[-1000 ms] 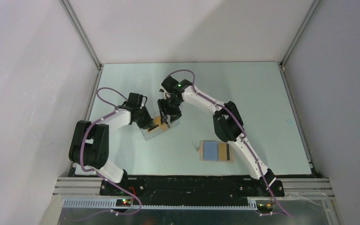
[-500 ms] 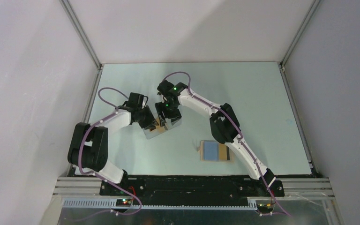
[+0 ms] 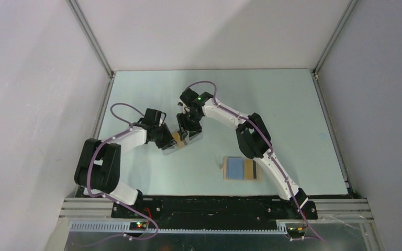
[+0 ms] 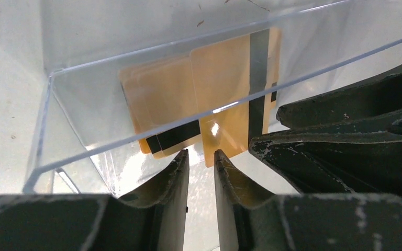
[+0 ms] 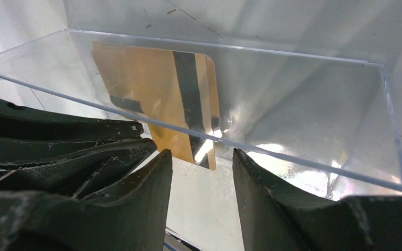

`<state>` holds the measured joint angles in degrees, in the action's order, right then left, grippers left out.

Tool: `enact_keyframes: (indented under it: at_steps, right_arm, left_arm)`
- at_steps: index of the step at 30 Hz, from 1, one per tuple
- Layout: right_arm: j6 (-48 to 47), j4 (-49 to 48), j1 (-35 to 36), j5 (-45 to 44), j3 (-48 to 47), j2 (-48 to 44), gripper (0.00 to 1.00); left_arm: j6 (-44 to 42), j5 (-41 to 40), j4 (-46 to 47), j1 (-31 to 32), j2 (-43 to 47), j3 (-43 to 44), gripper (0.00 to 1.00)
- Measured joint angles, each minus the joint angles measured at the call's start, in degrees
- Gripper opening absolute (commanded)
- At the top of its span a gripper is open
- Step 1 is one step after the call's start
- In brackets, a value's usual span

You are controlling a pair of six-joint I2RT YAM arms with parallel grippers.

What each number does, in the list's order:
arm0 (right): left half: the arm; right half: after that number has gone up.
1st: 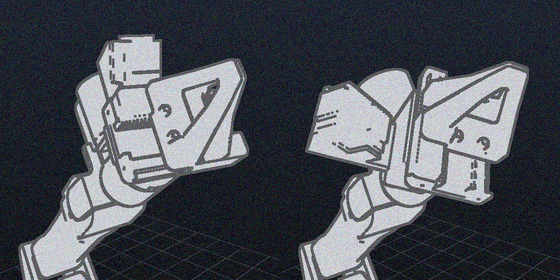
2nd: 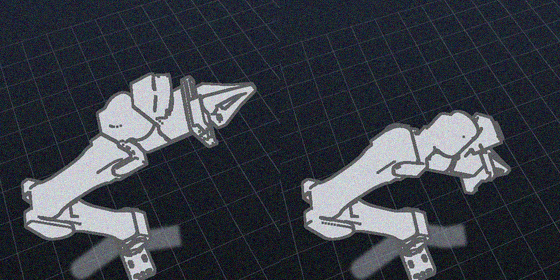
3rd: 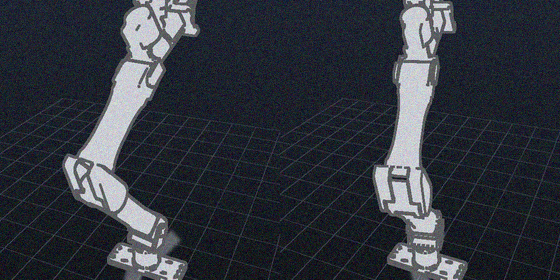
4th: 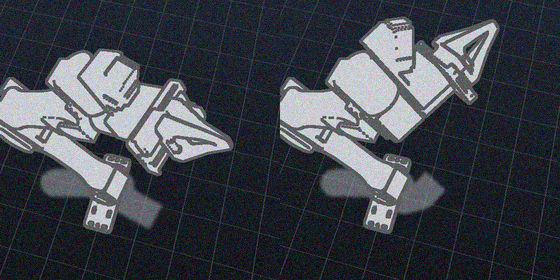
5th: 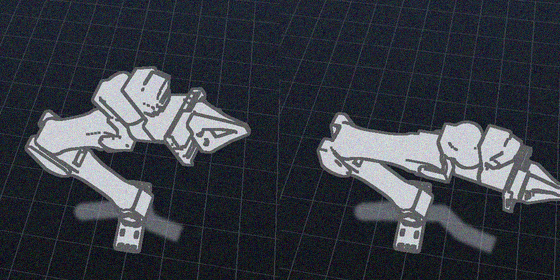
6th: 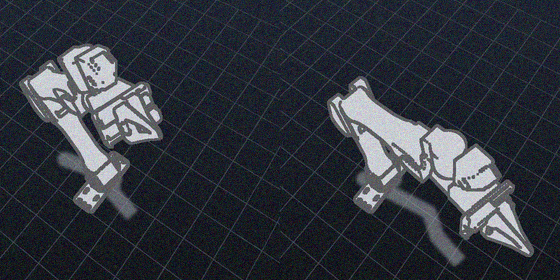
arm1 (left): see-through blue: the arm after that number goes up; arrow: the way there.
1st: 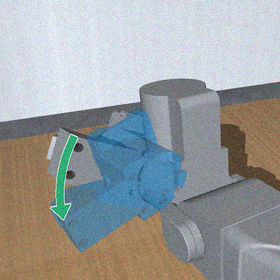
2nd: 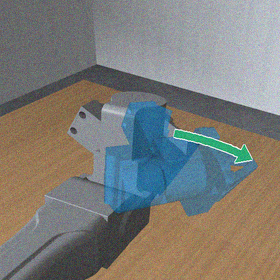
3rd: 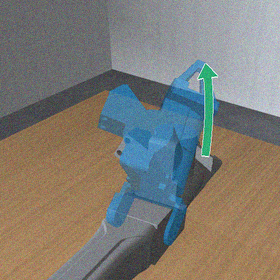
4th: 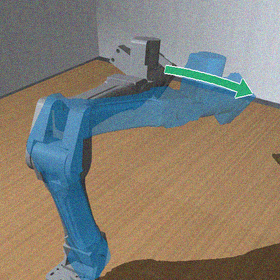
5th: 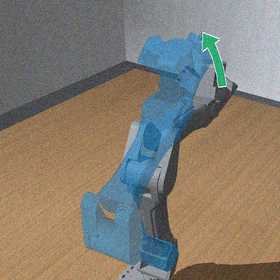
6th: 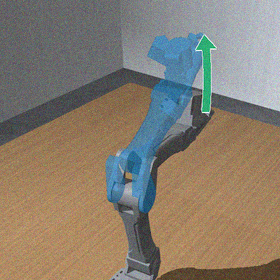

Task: Put the credit cards into the card holder
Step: Pick up the credit card from the storage box.

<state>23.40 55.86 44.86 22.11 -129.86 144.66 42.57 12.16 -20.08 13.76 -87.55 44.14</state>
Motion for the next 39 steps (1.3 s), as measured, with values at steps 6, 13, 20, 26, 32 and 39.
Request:
enact_keyframes:
  at_steps: [6,13,20,26,32,39]
  right_arm:
    - [0.57,-2.32,-0.35,1.99,2.32,-1.01,0.50]
    - [1.81,-7.65,-1.40,6.64,7.19,-3.17,0.48]
    - [4.72,-16.44,-3.87,12.85,16.50,-7.58,0.46]
    - [6.21,-17.81,-4.70,15.50,17.38,-7.85,0.40]
    - [8.07,-21.92,-5.38,18.75,20.68,-8.85,0.31]
    - [11.80,-32.28,-6.88,24.57,28.35,-11.28,0.29]
  left_arm:
    - [0.07,1.31,2.10,0.26,-2.03,-0.07,0.30]
    - [0.50,3.52,3.85,0.37,-3.58,0.44,0.25]
    - [0.90,3.78,5.11,0.33,-3.78,0.44,0.24]
    - [1.05,4.55,6.08,0.26,-3.87,0.20,0.24]
    - [0.92,5.33,7.28,0.15,-3.41,-0.61,0.23]
    - [-0.15,8.57,11.30,-0.35,-3.17,-2.45,0.21]
